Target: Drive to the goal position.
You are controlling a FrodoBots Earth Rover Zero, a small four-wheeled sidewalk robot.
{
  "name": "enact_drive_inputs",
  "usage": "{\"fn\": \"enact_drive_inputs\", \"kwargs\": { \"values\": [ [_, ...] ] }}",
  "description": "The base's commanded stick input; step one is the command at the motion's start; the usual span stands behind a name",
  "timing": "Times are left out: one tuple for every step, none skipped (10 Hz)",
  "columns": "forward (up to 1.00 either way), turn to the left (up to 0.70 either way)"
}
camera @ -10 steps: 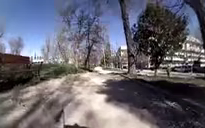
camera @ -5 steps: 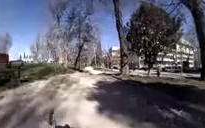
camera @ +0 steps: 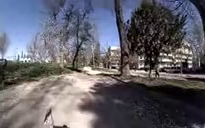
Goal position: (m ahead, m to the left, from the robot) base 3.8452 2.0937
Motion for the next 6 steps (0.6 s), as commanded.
{"fn": "enact_drive_inputs", "kwargs": {
  "values": [
    [0.98,0.17],
    [0.98,0.29],
    [0.98,0.38],
    [0.98,0.37],
    [0.98,0.30],
    [0.98,0.17]
  ]
}}
